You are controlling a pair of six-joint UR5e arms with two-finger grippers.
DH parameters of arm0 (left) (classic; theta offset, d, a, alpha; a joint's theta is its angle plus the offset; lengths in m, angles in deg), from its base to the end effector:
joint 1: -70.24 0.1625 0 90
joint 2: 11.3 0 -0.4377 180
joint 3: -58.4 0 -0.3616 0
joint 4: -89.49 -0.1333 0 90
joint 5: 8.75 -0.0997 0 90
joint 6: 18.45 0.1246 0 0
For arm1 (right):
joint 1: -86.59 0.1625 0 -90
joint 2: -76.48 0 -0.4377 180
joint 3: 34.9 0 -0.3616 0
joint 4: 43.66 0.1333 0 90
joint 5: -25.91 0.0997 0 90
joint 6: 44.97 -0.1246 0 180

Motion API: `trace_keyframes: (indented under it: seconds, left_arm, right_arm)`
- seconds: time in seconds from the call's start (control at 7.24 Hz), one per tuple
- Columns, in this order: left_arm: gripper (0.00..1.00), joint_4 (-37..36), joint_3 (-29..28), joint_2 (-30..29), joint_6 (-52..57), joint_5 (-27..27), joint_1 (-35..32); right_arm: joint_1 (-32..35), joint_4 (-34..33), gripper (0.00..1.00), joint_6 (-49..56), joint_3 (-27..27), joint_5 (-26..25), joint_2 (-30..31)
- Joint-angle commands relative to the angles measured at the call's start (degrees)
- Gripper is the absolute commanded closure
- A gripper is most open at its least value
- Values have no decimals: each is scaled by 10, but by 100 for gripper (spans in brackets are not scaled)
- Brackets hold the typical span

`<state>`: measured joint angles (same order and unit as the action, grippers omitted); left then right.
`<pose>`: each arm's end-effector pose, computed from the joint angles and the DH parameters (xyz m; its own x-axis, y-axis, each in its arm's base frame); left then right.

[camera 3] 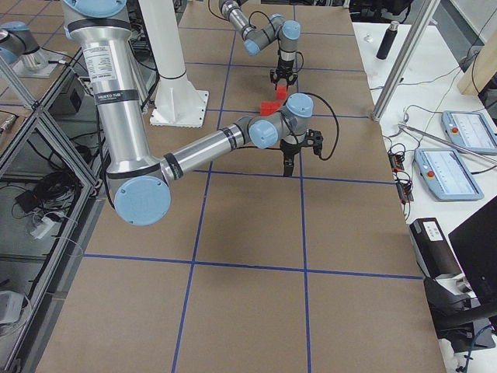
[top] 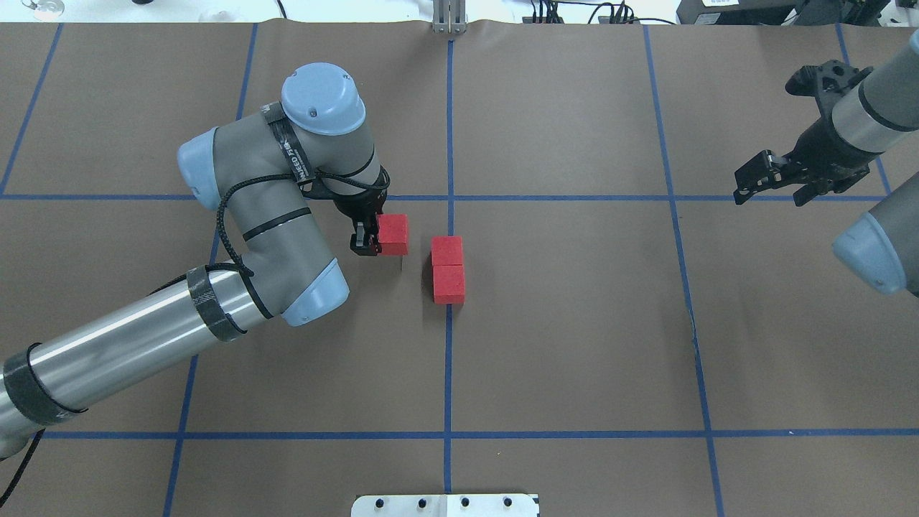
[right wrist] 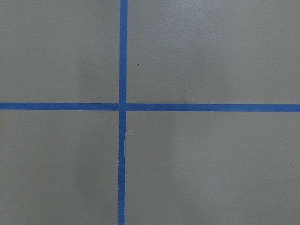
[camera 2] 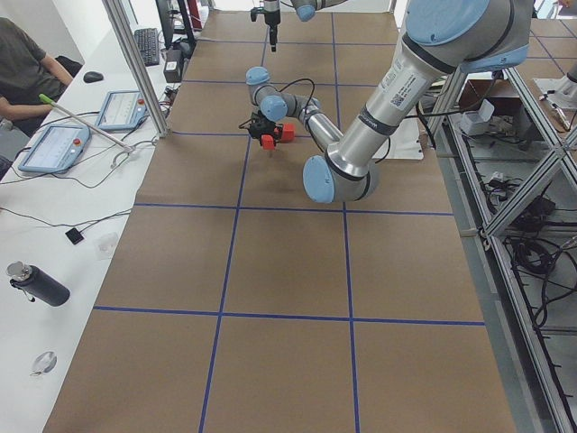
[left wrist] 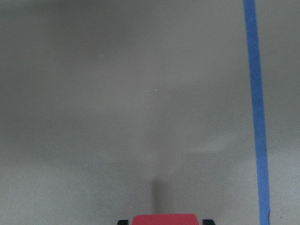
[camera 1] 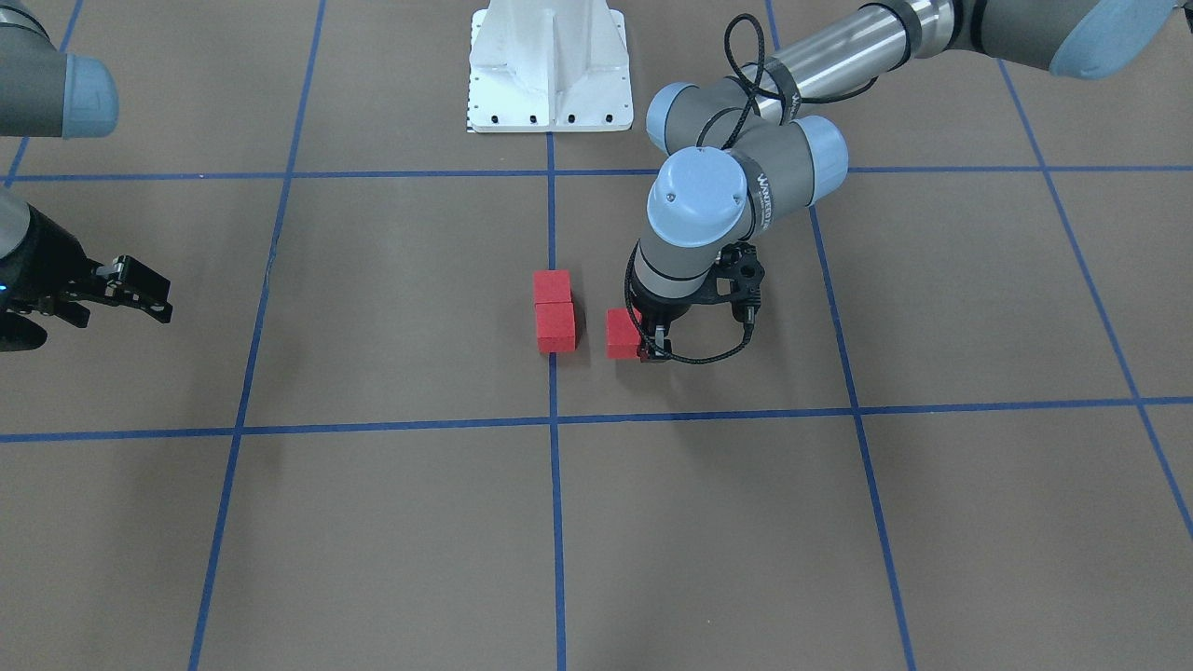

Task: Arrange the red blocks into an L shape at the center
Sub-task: 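Carry the red cube with the left gripper toward the two-cube row, then lower the red cube beside the farther cube of the row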

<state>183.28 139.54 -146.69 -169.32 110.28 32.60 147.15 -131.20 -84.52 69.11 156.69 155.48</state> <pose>0.5484 -0.5149 0.2732 0.0447 -0.9990 0.0082 0.6663 0.0237 -0.7453 -0.2218 -0.4986 0.4770 0.6720 0.0027 0.7406 0.0107 0.9999 -0.0133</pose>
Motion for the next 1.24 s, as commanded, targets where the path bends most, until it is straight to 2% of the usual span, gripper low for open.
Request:
trace_keyframes:
  seconds: [0.0, 1.11]
  left_arm:
    - [100, 1, 0, -8, -37, 1, 14]
    - [100, 26, -12, -11, -50, 0, 24]
  right_arm:
    - [-2, 0, 0, 0, -1, 0, 1]
    - [-4, 0, 0, 0, -3, 0, 1]
